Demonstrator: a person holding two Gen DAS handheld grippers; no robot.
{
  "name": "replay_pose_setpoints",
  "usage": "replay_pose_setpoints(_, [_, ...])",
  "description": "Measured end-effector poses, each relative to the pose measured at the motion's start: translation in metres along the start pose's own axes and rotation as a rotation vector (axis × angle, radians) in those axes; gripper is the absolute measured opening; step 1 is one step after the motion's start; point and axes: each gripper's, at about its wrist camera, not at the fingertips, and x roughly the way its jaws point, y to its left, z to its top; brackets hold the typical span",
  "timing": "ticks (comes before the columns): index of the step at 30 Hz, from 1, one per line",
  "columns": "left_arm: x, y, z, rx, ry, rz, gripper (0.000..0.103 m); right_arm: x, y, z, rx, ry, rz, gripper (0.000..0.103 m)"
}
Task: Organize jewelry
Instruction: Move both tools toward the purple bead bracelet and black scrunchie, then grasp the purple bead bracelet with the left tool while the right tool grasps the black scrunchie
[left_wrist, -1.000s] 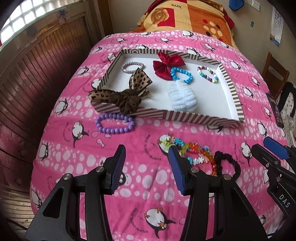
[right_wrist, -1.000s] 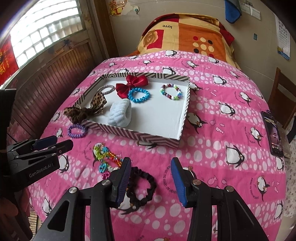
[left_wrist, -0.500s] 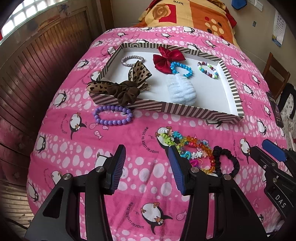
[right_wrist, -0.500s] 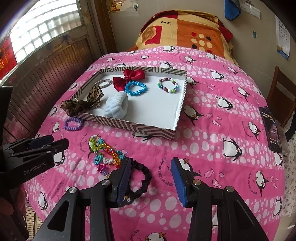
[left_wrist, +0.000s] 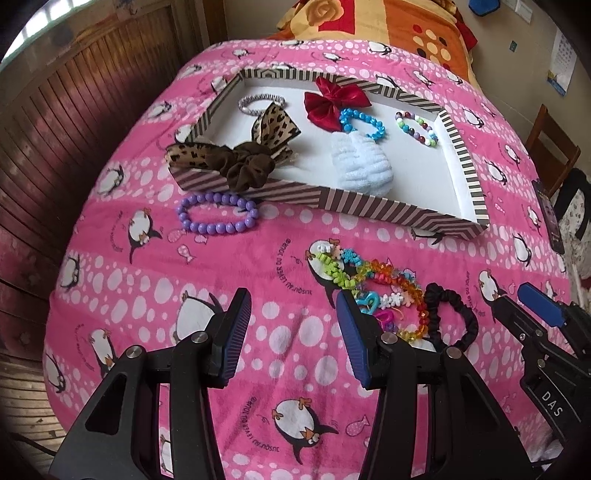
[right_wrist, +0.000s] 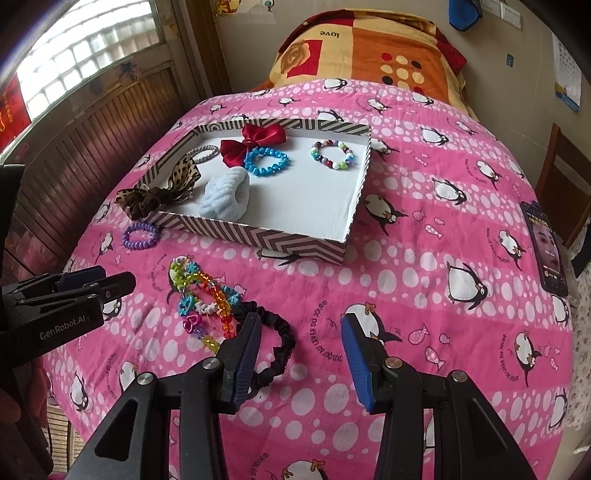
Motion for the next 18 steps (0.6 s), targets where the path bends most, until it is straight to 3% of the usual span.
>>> replay_pose_setpoints(3, [0.003,0.01,0.0,-0.026,0.026,-0.036,0.048,0.001,-0.004,0.0,0.01,0.007,0.015,0.043])
replay_pose_setpoints(8, [0.005,0.042,-0.004,-0.084,0.04,-0.074,0.06,0.005,-0.019,-0.004,0.039,0.027,0.027,0.043])
replay_pose_setpoints(18, [0.019,0.117,-0.009,-0.239,0.082,-0.037,0.06,0.024,-0.019,-0.012,0.058,0.078,0.114,0.043])
